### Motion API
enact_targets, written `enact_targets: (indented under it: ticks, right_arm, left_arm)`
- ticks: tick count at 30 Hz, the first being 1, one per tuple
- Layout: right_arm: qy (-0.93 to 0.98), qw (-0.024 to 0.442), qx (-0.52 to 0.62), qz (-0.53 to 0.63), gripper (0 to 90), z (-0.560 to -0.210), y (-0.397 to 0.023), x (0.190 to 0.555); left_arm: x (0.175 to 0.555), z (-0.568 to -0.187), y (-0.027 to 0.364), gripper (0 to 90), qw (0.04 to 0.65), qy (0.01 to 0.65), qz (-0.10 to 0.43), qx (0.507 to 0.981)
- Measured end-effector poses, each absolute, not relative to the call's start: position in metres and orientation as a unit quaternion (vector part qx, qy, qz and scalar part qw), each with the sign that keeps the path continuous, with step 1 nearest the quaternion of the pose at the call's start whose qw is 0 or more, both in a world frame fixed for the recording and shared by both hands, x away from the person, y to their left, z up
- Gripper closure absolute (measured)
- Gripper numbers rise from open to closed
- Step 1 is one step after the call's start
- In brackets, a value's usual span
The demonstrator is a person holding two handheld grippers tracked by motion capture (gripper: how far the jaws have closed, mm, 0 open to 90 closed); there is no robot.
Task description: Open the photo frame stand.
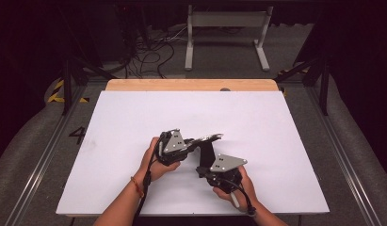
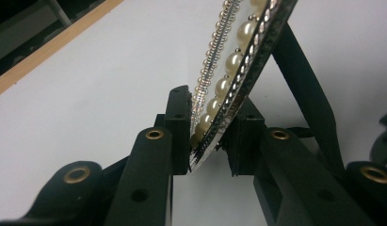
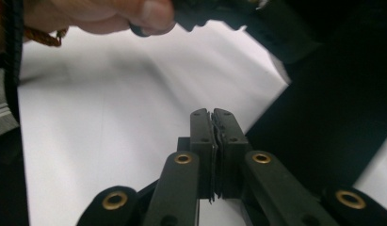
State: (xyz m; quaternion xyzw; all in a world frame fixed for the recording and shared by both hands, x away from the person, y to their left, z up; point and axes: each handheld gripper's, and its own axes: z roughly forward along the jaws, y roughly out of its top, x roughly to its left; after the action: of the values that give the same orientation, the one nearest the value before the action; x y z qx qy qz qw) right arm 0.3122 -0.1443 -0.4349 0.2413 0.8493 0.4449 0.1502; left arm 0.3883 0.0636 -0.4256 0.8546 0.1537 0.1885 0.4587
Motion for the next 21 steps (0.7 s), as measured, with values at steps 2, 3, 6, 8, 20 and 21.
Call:
enact_targets:
  ticks: [2,3,6,8,20,21]
  right_arm:
    - [0.851,0.153,0.241,0.441,87.5,-0.437,-0.141,0.312]
    - [0.851,0.154,0.244,0.438,87.4,-0.438,-0.139,0.313]
    - [0.851,0.174,0.249,0.428,86.6,-0.443,-0.134,0.313]
    - [0.852,0.197,0.246,0.418,86.5,-0.448,-0.133,0.312]
    - [0.857,0.195,0.253,0.405,86.4,-0.455,-0.126,0.310]
    - [0.857,0.196,0.252,0.405,86.7,-0.455,-0.126,0.310]
  left_arm:
    - [0.389,-0.425,0.063,74.4,0.458,0.153,0.190,0.855]
    - [0.389,-0.425,0.063,74.4,0.458,0.153,0.189,0.855]
    - [0.388,-0.426,0.064,74.6,0.457,0.153,0.188,0.856]
    - [0.388,-0.426,0.064,74.8,0.458,0.152,0.188,0.856]
    - [0.389,-0.429,0.066,74.6,0.472,0.159,0.178,0.849]
    - [0.389,-0.429,0.066,74.6,0.471,0.159,0.178,0.849]
